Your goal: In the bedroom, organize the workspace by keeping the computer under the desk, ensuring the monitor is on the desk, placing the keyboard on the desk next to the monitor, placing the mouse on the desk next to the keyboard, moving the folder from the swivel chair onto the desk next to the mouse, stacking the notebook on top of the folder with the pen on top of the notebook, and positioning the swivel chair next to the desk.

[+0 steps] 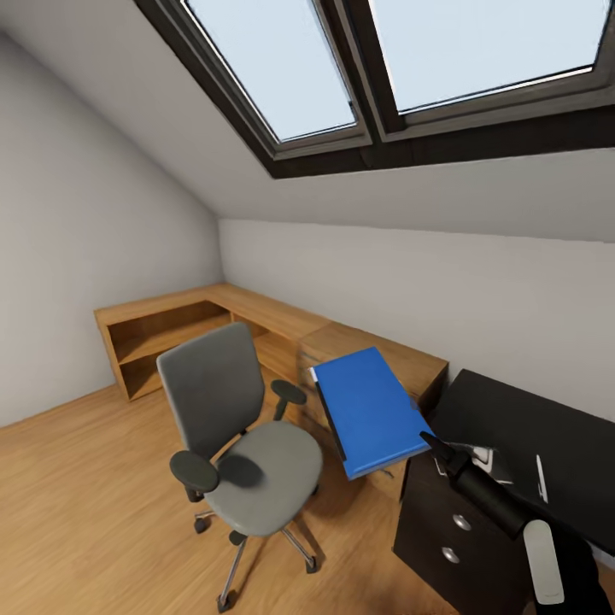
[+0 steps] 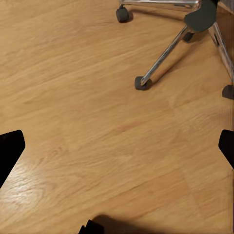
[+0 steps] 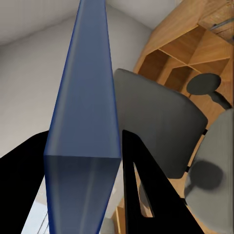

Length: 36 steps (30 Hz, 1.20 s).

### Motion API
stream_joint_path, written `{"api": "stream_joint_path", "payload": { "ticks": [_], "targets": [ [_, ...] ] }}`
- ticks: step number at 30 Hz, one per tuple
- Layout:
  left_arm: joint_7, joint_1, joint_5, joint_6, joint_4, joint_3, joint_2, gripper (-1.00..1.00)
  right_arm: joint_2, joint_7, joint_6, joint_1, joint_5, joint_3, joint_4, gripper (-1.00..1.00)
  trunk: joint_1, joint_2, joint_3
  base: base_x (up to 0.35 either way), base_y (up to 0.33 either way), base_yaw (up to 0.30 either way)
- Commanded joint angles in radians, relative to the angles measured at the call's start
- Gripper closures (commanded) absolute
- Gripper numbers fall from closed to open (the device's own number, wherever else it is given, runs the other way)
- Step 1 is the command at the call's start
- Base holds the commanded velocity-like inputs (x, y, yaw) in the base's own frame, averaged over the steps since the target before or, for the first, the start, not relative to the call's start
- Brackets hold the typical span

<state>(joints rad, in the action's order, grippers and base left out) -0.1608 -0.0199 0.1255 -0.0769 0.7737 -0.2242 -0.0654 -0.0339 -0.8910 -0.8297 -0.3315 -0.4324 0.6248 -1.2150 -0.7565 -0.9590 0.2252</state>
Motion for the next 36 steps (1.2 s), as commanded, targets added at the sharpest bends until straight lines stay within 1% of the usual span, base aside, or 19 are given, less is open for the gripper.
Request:
{"api": "stream_joint_path", "payload": {
  "ticks": [1,9,15,22,36],
  "targets": [
    [-0.002,0.000,0.010,-0.005,0.002,-0.001,-0.001,-1.00,-0.001,-0.004,-0.004,-0.001,0.001,0.002,0.000,1.00,0.004,0.006,-0.002,0.000,0.000,-0.172],
    [-0.002,0.000,0.010,-0.005,0.002,-0.001,-0.001,-1.00,-0.007,-0.004,0.004,0.000,0.001,0.003,-0.001,1.00,0.034,0.062,-0.028,0.000,0.000,-0.030],
    [-0.002,0.000,0.010,-0.008,0.002,-0.001,-0.002,-1.00,-0.009,0.000,-0.001,0.000,0.000,0.003,-0.004,1.00,0.057,0.104,-0.039,0.000,0.000,0.002],
    [-0.002,0.000,0.010,-0.006,0.002,-0.001,-0.002,-1.00,-0.003,0.001,-0.004,0.000,0.000,0.003,-0.005,1.00,0.057,0.104,-0.028,0.000,0.000,0.001],
    [-0.002,0.000,0.010,-0.004,0.002,-0.003,-0.002,-1.00,-0.003,0.001,-0.003,0.000,0.000,0.003,-0.004,1.00,0.057,0.104,-0.007,0.000,0.000,-0.051]
  ]
}}
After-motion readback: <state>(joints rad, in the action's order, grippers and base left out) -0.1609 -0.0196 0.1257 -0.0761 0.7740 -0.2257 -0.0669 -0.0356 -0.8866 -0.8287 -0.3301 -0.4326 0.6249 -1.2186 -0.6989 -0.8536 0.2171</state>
